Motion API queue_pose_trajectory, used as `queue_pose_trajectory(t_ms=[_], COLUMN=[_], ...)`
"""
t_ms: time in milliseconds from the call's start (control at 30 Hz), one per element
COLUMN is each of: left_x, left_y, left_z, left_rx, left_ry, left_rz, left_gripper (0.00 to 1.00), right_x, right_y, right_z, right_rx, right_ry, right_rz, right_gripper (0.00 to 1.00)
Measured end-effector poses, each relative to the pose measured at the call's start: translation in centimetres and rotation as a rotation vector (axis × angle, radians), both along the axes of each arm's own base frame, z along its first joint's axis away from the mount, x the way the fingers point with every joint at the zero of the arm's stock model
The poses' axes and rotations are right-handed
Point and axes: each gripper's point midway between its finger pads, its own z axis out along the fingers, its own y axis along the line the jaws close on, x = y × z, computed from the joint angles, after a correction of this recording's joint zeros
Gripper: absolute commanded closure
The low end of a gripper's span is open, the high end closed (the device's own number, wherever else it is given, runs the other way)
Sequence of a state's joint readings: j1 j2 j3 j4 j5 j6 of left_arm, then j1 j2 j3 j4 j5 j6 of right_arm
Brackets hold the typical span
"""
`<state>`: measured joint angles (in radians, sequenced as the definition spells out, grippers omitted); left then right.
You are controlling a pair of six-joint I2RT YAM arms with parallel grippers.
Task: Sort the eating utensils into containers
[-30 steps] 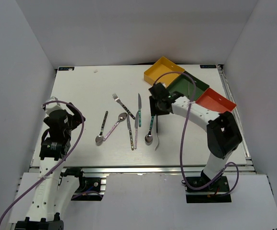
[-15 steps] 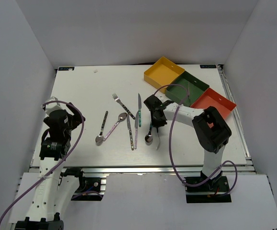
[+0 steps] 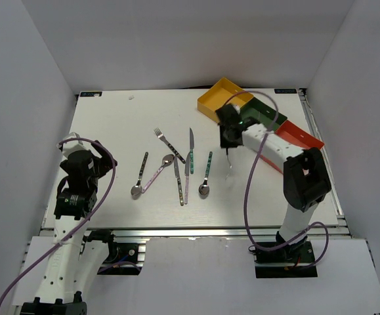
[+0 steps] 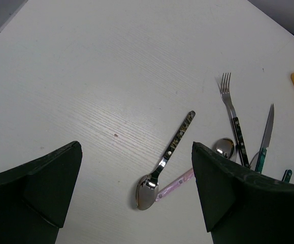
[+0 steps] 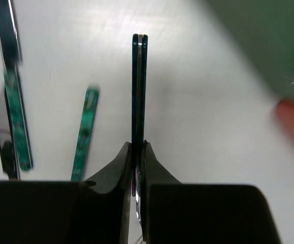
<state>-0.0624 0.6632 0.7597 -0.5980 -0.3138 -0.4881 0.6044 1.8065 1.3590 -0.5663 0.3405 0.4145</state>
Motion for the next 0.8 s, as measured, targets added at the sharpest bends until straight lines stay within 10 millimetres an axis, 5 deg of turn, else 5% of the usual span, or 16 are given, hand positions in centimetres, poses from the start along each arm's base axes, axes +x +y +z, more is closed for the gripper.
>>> queue_pose_trajectory(t_ms=[200, 333, 467, 567, 667, 700, 800], left_x=[-0.1, -0.1, 0.0, 0.0, 0.1, 0.1, 0.1], left_y=[-0.2, -0.4, -0.8, -1.0, -1.0, -1.0, -1.1], left_z=[0.3, 0.3, 0.2, 0.1, 0.0, -0.1, -0.2], left_rx=[-0.001, -0.001, -0.003, -0.005, -0.004, -0.005, -0.005], left_ry=[-0.014, -0.011, -0.008, -0.005, 0.001, 0.003, 0.007], left_rz=[-0.008, -0.016, -0.034, -0.043, -0.043, -0.044, -0.046], left_gripper=[0.02, 0.02, 0.02, 0.02, 0.02, 0.02, 0.02], right_x=[13.3, 20.4, 21.3, 21.3, 21.5, 21.6, 21.6], right_y=[-8.1, -10.1, -12.9, -14.8, -15.9, -16.0, -16.1], right_z=[9.1, 8.9, 2.9, 1.5, 1.6, 1.6, 1.6], right_rx=[0.024, -0.003, -0.049, -0.072, -0.078, -0.081, -0.079], right_ry=[-0.241, -0.273, -0.147, -0.113, -0.12, -0.121, -0.121], right_rz=[-0.119, -0.069, -0.035, -0.042, -0.057, -0.055, -0.061], right_gripper=[1.0, 1.0, 0.98, 0.86, 0.57, 0.38, 0.26])
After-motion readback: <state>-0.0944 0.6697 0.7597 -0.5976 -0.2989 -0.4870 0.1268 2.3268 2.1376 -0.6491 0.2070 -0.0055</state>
